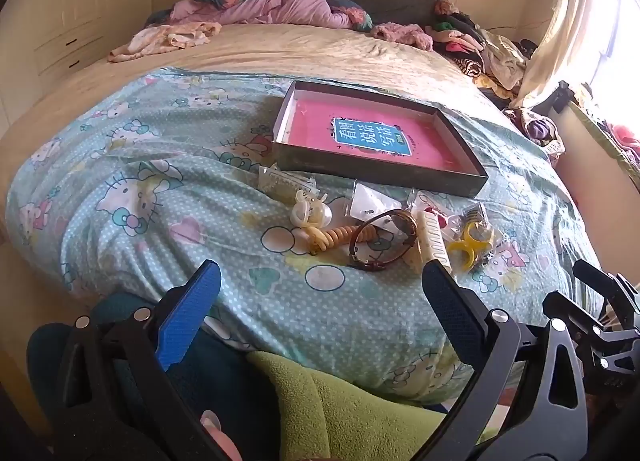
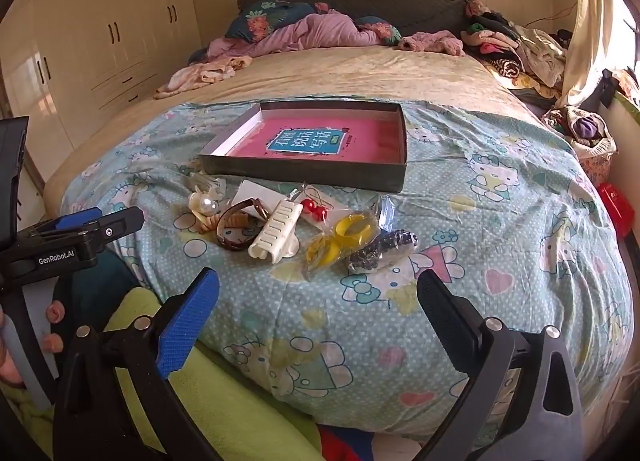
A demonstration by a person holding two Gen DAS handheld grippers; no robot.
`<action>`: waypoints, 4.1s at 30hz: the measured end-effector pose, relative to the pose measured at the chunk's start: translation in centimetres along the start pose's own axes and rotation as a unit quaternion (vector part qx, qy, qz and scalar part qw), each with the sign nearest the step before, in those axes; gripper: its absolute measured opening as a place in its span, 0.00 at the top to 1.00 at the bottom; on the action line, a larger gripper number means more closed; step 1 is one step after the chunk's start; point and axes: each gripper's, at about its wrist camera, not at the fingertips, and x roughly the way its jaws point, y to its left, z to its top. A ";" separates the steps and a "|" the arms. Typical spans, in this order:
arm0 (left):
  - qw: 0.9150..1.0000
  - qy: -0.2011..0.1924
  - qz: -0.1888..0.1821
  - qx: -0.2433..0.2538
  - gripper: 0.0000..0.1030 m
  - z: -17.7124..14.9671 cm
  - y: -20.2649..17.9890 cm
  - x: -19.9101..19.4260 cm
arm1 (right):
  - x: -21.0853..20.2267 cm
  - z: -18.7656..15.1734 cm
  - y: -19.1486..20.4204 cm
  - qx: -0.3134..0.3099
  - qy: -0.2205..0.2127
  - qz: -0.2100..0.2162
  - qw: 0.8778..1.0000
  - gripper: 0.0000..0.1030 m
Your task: Organize jewelry
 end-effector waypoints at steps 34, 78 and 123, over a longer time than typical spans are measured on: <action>1.000 -0.003 -0.003 0.002 0.08 0.2 -0.3 -0.4 | 0.4 0.1 0.5 -0.003 0.001 0.006 1.000 0.04; 0.998 -0.010 0.042 -0.048 0.08 2.5 4.6 1.5 | 2.4 4.6 -1.1 0.002 -0.034 0.017 0.999 0.04; 0.995 0.095 -0.043 0.002 0.33 3.4 3.6 12.8 | 10.2 1.5 -7.6 0.073 0.071 -0.012 0.995 0.05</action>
